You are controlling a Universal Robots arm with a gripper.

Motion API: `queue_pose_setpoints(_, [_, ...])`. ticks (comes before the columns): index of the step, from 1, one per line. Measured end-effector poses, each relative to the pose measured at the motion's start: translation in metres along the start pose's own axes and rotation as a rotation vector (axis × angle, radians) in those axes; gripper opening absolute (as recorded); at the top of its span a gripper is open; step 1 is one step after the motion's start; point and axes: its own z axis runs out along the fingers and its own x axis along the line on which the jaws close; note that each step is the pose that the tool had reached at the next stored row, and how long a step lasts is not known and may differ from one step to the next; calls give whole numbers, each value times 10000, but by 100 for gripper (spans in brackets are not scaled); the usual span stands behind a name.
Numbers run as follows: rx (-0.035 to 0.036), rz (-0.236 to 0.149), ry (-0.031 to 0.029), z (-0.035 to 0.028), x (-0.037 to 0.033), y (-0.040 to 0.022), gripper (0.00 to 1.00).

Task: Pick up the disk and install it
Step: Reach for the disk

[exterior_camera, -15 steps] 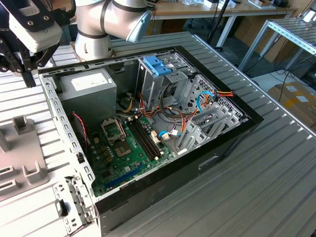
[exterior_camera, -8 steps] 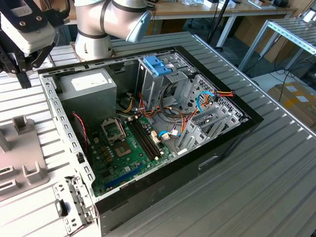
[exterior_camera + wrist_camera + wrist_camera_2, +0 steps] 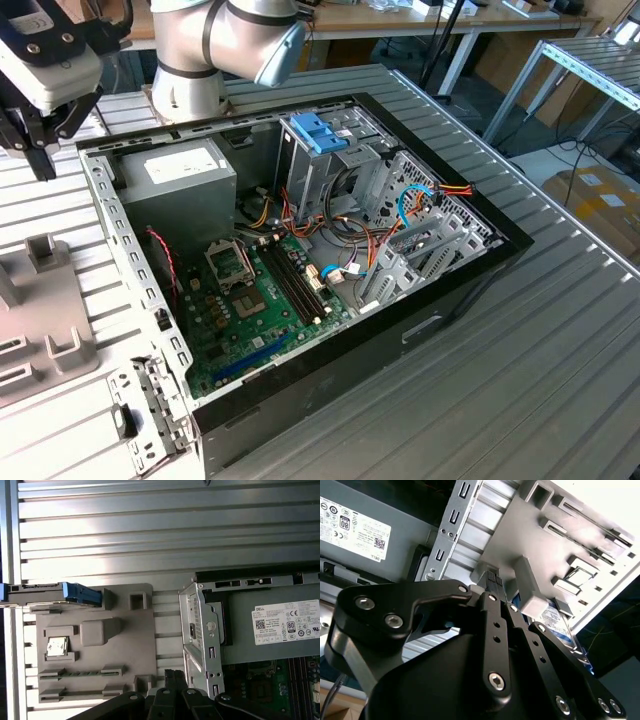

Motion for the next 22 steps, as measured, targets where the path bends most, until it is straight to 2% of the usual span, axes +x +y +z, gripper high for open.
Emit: queue_pose_setpoints(22, [-1,0,0,-2,177,-14,11])
